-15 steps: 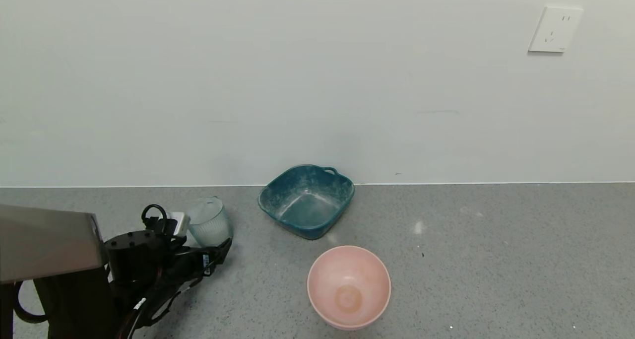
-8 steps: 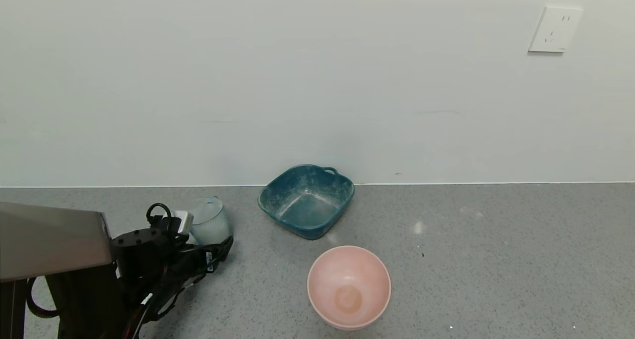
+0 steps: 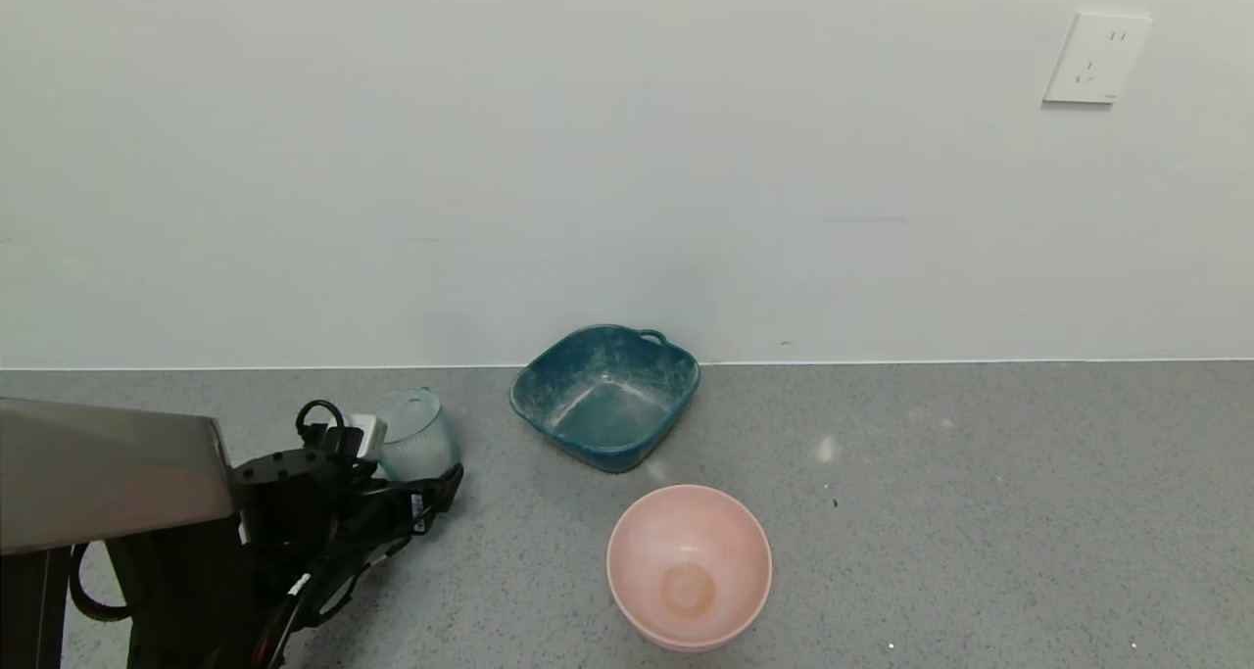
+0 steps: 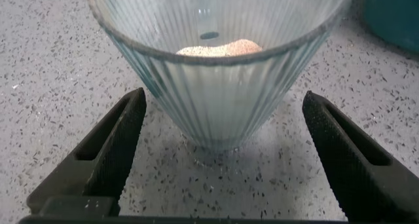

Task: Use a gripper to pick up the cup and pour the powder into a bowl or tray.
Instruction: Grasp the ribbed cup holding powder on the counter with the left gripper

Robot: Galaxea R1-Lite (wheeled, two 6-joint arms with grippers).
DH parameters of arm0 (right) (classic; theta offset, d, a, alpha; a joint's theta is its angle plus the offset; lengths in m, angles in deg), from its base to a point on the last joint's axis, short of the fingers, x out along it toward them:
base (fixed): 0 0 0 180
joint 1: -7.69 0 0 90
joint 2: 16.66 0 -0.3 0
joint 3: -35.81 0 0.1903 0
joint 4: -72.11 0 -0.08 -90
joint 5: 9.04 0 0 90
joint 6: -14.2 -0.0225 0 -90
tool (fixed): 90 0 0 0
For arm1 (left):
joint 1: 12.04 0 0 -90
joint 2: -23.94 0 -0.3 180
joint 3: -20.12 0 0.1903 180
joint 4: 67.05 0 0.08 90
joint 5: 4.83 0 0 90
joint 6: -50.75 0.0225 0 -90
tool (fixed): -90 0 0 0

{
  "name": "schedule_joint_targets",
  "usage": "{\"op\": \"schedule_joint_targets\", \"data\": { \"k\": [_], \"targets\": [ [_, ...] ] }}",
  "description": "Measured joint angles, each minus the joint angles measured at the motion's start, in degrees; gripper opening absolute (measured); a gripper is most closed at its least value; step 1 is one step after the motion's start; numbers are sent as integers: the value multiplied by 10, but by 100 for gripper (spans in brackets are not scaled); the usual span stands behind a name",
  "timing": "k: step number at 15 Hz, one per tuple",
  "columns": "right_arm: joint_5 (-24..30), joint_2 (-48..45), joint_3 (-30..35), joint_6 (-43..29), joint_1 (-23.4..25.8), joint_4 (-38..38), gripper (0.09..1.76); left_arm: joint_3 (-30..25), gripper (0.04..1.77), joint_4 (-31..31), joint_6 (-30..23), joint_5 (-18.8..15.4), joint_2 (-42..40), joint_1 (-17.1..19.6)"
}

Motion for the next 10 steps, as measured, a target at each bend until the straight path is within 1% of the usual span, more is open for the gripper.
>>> {"op": "schedule_joint_targets", "data": {
  "k": [10],
  "targets": [
    [0, 0, 0, 0, 0, 0, 171, 36, 172, 0, 0, 0, 13, 4]
  ]
}}
